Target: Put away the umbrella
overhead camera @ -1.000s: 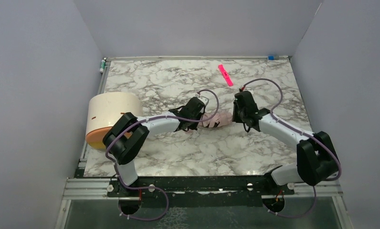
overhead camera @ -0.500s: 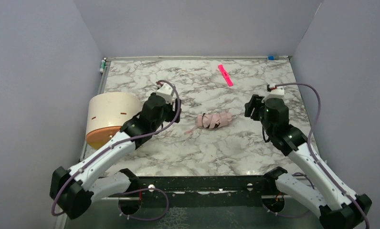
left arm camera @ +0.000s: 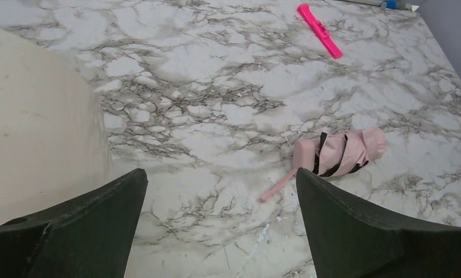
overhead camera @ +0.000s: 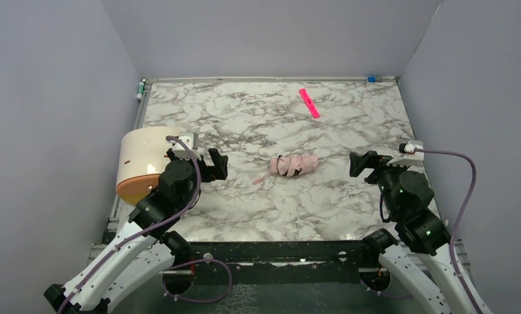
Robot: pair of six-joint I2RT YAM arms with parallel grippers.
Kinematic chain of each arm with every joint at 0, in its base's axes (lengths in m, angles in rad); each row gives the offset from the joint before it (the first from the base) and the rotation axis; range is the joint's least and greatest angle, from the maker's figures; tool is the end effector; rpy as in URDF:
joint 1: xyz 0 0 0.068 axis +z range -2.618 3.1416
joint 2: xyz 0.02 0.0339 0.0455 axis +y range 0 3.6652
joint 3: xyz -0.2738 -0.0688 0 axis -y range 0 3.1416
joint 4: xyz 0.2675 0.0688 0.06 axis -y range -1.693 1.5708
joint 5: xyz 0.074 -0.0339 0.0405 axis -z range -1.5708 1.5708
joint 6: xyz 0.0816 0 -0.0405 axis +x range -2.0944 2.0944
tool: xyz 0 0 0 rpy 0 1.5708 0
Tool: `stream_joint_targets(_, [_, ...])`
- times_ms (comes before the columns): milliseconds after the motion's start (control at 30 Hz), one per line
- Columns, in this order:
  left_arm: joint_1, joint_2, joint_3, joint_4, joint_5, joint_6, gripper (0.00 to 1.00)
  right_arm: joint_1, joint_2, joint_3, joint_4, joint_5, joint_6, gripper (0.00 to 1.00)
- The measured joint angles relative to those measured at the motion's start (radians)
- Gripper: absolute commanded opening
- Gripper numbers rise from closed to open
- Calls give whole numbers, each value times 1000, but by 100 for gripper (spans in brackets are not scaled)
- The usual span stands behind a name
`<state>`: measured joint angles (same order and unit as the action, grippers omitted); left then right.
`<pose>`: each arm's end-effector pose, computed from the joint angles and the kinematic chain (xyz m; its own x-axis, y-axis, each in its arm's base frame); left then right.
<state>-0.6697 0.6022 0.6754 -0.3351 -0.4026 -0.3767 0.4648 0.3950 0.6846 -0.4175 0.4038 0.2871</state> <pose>0.1772 -0.0996 0.3094 -0.2897 -0.2023 -0.9355 0.1805 0.9483 -0.2610 0.1523 0.0405 0.3337 -0.1274 0.2274 -0.9654 -0.0289 0.9721 0.2328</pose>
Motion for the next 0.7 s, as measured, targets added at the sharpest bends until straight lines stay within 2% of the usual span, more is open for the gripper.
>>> stream_joint_targets(267, [-5,-47,-23,-5,-63,-43,99,0,-31,-37,-41,1,11,100])
stream_joint_targets(700, [-6,-14,-27,1,-77,-51,99,0,-38,-52,-44,2,19,100])
